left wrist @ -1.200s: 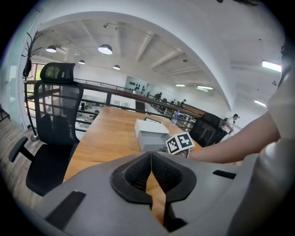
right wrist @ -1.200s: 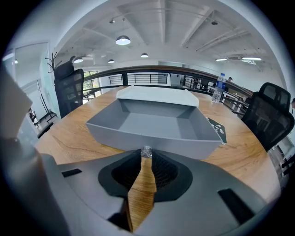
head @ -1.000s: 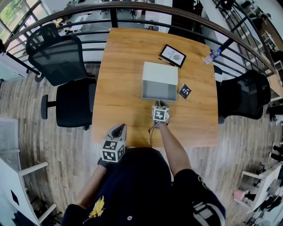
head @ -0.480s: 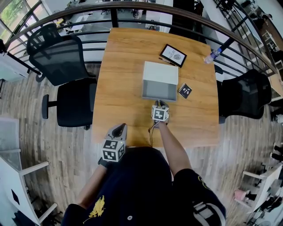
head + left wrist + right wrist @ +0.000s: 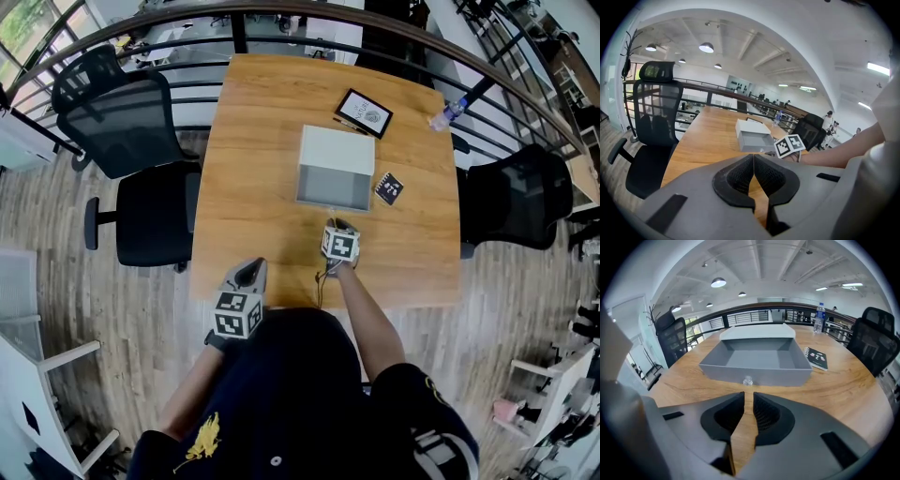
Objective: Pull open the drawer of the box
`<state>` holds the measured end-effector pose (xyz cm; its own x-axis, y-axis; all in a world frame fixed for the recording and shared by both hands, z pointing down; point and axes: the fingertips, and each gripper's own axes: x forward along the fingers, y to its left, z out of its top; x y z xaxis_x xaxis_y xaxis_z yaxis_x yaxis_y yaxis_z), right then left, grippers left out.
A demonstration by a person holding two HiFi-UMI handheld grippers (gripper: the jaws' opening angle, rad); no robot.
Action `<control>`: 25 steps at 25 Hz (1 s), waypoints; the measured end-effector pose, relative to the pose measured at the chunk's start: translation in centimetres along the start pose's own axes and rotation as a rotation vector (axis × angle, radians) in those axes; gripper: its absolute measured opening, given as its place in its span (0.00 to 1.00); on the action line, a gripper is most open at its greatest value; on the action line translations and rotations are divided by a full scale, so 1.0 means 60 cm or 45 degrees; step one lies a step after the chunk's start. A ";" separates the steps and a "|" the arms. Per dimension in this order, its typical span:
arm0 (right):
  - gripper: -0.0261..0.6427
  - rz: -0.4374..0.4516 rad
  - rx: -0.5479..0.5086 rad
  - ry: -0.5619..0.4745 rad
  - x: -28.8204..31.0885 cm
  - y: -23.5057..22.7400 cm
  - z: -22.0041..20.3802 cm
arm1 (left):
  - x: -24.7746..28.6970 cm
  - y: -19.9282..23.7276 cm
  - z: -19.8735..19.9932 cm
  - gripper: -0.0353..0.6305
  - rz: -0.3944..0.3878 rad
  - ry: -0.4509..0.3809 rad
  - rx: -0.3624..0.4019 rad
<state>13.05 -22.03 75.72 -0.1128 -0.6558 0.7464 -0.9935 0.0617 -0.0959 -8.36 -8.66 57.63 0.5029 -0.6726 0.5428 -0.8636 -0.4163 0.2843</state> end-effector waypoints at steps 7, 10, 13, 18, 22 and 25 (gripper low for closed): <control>0.03 0.109 -0.034 -0.244 -0.180 0.014 0.034 | 0.007 -0.007 -0.002 0.08 -0.022 0.010 0.018; 0.03 0.115 -0.038 -0.356 -0.252 0.011 0.070 | 0.012 -0.016 0.003 0.08 -0.040 0.000 0.037; 0.03 0.123 -0.026 -0.461 -0.316 0.013 0.110 | 0.019 -0.027 0.012 0.08 -0.062 -0.004 0.057; 0.03 0.151 -0.048 -0.532 -0.376 0.028 0.132 | 0.020 -0.052 0.044 0.08 -0.110 -0.030 0.094; 0.03 0.158 -0.054 -0.555 -0.398 0.037 0.132 | 0.017 -0.059 0.072 0.08 -0.122 -0.064 0.129; 0.03 0.159 -0.050 -0.571 -0.409 0.036 0.133 | 0.016 -0.058 0.084 0.08 -0.119 -0.081 0.145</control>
<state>13.78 -11.82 51.92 -0.2218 -0.9015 0.3716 -0.9736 0.1835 -0.1358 -4.69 -10.93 53.21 0.5849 -0.6636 0.4663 -0.8054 -0.5431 0.2374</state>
